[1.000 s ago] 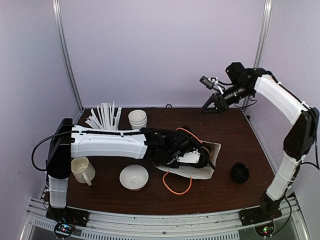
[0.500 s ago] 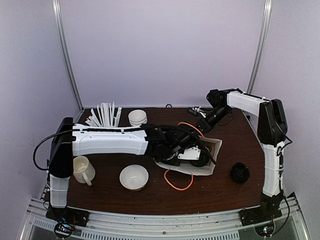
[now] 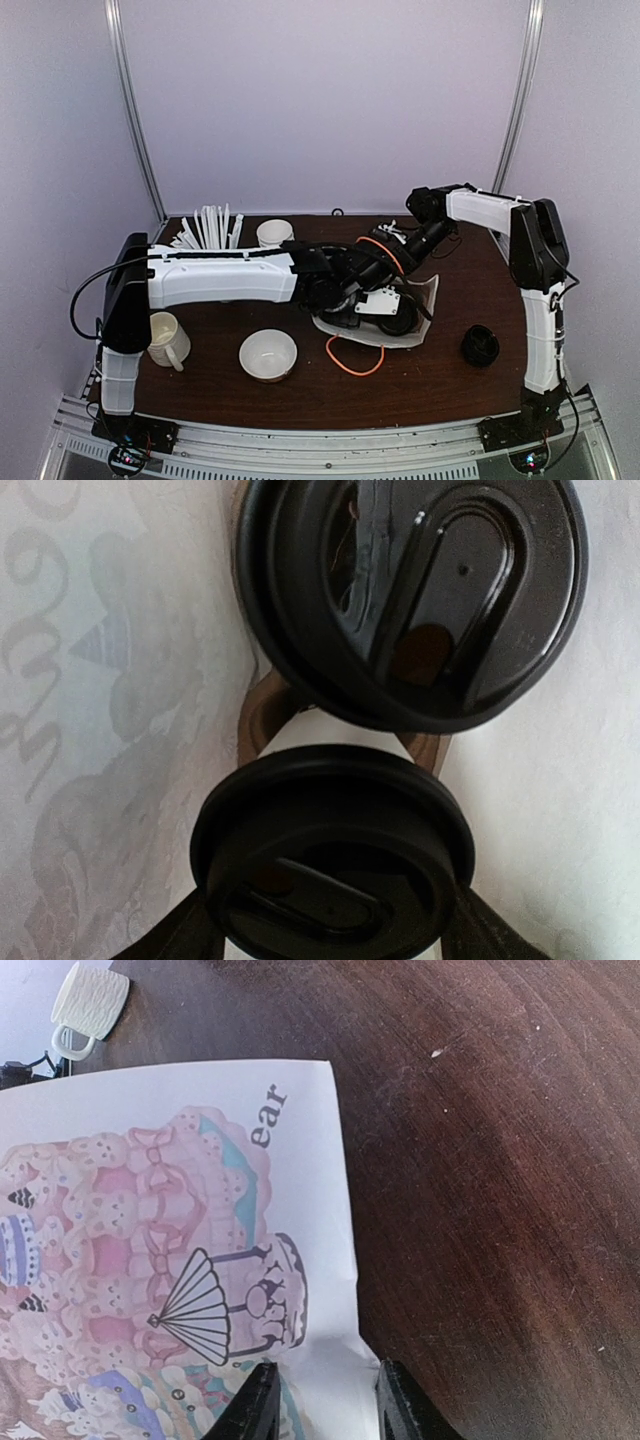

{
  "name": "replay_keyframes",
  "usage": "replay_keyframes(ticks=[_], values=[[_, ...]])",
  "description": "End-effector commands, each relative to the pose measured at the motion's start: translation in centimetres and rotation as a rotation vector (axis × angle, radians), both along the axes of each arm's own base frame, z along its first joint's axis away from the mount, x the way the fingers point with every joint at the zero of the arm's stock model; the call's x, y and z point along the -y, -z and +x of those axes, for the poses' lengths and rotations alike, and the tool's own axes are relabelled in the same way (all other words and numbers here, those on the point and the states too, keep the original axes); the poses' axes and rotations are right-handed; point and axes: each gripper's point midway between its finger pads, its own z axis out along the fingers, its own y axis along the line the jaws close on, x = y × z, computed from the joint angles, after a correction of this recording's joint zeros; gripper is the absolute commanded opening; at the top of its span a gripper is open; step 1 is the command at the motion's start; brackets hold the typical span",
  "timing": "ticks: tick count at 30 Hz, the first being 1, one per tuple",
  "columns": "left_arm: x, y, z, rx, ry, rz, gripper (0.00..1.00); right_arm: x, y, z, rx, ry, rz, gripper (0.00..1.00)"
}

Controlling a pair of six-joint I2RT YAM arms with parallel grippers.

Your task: Pack the takeout coffee

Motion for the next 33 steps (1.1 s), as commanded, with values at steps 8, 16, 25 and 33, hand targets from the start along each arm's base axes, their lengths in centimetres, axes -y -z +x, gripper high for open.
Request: replay_keyframes(ticks=[8, 16, 25, 33], values=[[0.2, -0.2, 0.8, -0.012, -0.022, -0.037, 0.5, -0.8, 2.6, -1.8, -0.127, -0.021, -0.037, 0.36], [0.2, -0.5, 1.3, 0.005, -0.028, -0.043, 0.5, 0.8, 1.7, 1.9, -0.026, 0.084, -0.081, 0.42], [0.9, -0.8, 3.5, 0.002, -0.046, -0.082, 0.5, 2.8, 0.5, 3.1, 0.003, 0.149, -0.115, 0.5], [1.8, 1.1, 4.0, -0.088, -0.03, -0.04, 0.5, 5.6, 0.1, 3.8, -0.017, 0.171, -0.153, 0.52]])
